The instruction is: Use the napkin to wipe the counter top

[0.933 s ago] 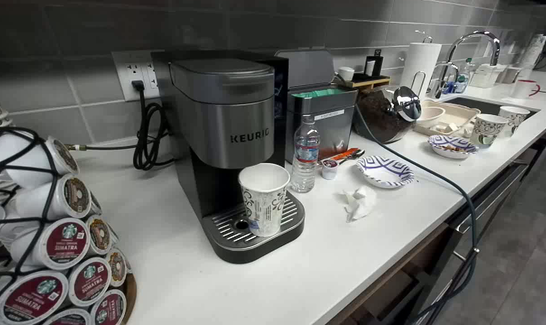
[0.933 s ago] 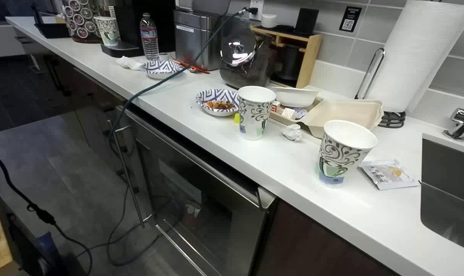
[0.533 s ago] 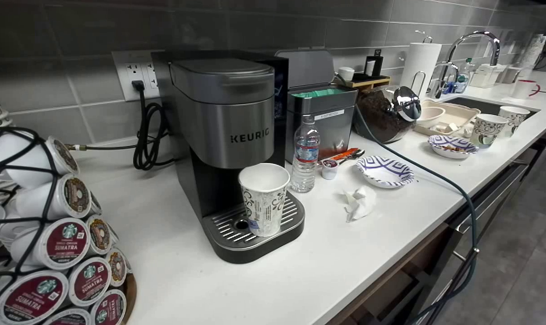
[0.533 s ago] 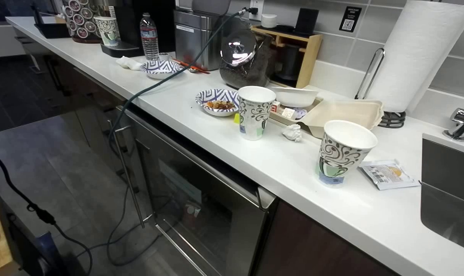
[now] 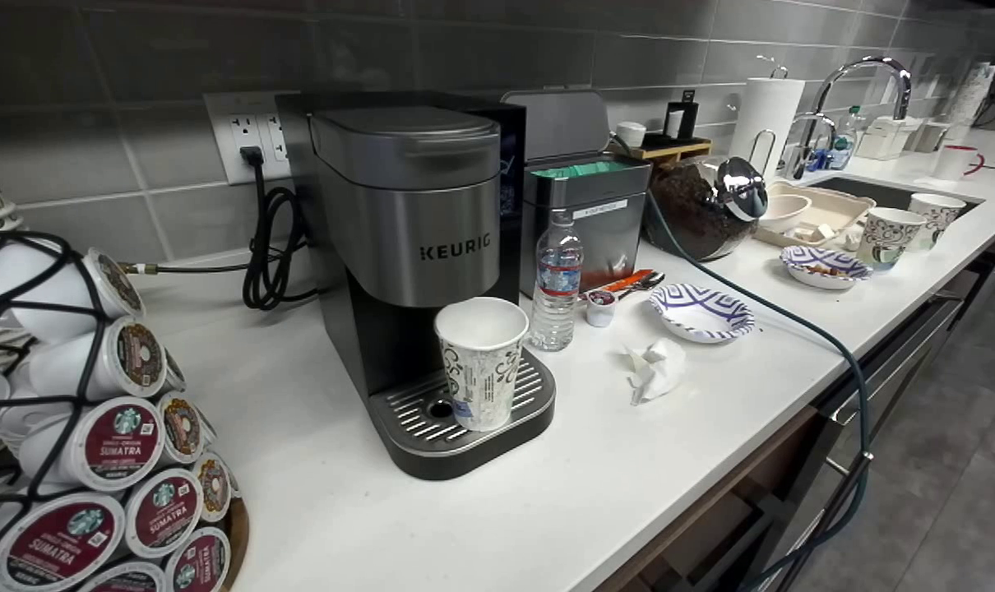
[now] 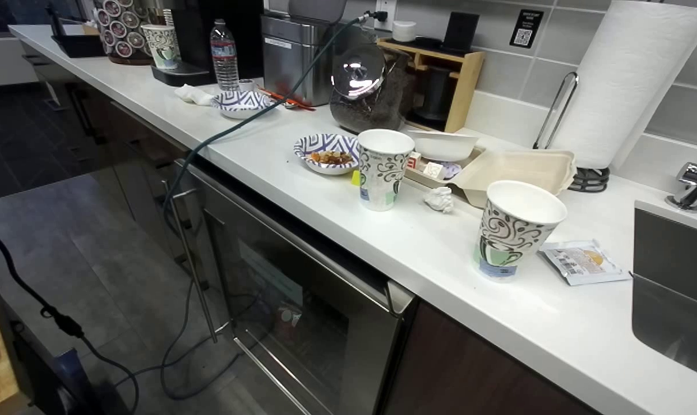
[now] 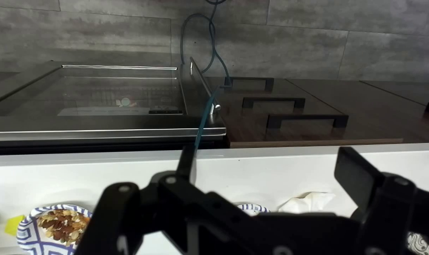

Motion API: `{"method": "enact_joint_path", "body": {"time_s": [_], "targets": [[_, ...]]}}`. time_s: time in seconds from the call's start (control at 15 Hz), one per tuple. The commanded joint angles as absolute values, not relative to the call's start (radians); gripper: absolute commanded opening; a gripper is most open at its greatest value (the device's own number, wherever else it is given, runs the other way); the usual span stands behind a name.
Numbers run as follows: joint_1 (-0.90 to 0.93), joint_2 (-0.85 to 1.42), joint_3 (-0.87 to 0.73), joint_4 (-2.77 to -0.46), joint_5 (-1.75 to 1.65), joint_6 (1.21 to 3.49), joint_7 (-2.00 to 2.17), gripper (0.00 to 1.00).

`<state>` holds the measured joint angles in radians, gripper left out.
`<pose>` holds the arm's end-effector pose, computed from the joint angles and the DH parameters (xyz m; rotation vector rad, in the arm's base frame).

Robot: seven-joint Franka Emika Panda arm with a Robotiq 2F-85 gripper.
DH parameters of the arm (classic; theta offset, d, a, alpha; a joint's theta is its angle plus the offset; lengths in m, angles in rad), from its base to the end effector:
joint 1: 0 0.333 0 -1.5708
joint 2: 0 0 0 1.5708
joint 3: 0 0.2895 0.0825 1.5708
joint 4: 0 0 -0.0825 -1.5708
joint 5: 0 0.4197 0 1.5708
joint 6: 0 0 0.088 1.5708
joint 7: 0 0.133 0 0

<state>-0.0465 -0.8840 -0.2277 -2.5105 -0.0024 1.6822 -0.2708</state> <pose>0.3373 -0.0969 0.5043 -2.9785 -0.1116 -0.1215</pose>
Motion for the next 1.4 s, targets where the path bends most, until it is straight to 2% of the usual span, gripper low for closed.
{"method": "enact_joint_path", "body": {"time_s": [0.0, 0.4, 0.87, 0.93, 1.0, 1.33], "targets": [[-0.052, -0.882, -0.224, -2.508, 0.001, 1.680, -0.274, 1.00], [-0.036, -0.860, -0.191, -2.541, 0.106, 1.755, -0.174, 1.00], [-0.017, -0.727, 0.028, -2.719, 0.318, 2.317, 0.103, 1.00], [-0.007, -0.694, 0.035, -2.706, 0.316, 2.324, 0.114, 1.00], [-0.008, -0.755, 0.005, -2.704, 0.285, 2.267, 0.082, 1.00], [0.002, -0.692, 0.023, -2.704, 0.285, 2.315, 0.109, 1.00]]}}
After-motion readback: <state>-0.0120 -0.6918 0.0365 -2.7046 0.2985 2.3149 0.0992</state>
